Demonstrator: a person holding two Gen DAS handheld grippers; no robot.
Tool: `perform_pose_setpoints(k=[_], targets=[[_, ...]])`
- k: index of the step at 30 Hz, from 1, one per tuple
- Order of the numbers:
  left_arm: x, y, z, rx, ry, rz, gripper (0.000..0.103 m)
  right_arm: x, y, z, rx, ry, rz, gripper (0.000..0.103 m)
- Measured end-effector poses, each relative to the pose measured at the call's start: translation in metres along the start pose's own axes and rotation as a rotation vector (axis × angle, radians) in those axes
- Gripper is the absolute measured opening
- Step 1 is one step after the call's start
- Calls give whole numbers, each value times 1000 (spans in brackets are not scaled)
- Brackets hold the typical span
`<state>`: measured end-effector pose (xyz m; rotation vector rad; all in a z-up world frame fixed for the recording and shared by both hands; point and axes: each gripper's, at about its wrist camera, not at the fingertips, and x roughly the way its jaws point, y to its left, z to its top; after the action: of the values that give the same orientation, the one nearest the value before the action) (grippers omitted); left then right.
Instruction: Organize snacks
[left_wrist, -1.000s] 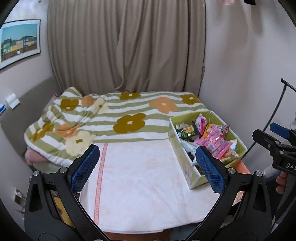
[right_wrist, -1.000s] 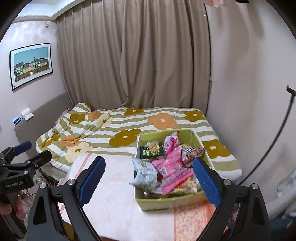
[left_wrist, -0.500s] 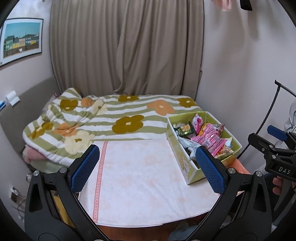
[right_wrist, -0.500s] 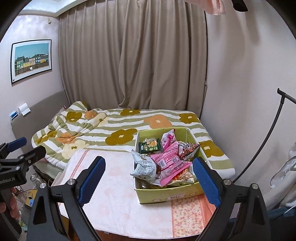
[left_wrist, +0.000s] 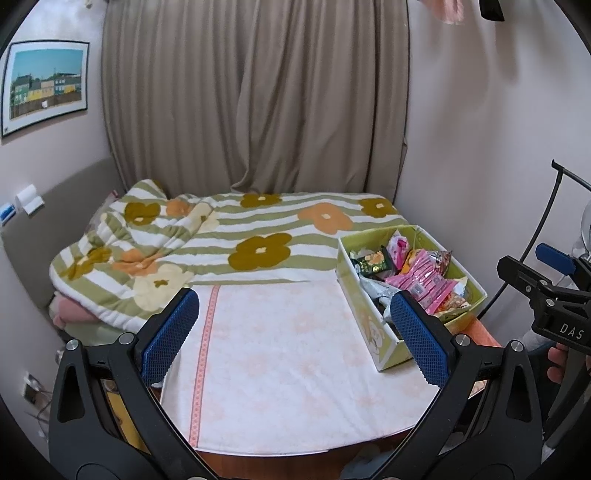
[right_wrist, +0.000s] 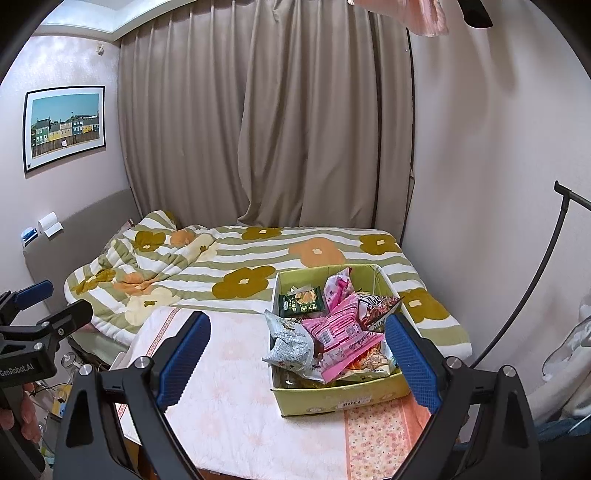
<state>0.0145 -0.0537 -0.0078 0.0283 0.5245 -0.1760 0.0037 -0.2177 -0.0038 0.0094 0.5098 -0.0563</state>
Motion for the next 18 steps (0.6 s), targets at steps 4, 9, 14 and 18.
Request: perform_pose_setpoints(k=[4, 9, 14, 18], targets=[[0, 0, 1, -2, -5, 4, 103, 1, 0, 0, 0, 1, 0, 94], [1, 2, 3, 1, -9, 20, 103, 1, 1, 0, 0, 0, -1, 94], [2, 4, 2, 1, -8, 21, 103, 1, 1, 0, -1, 1, -1, 94], [4, 3, 2, 3, -12, 22, 103, 2, 2, 3, -3, 4, -5, 94]])
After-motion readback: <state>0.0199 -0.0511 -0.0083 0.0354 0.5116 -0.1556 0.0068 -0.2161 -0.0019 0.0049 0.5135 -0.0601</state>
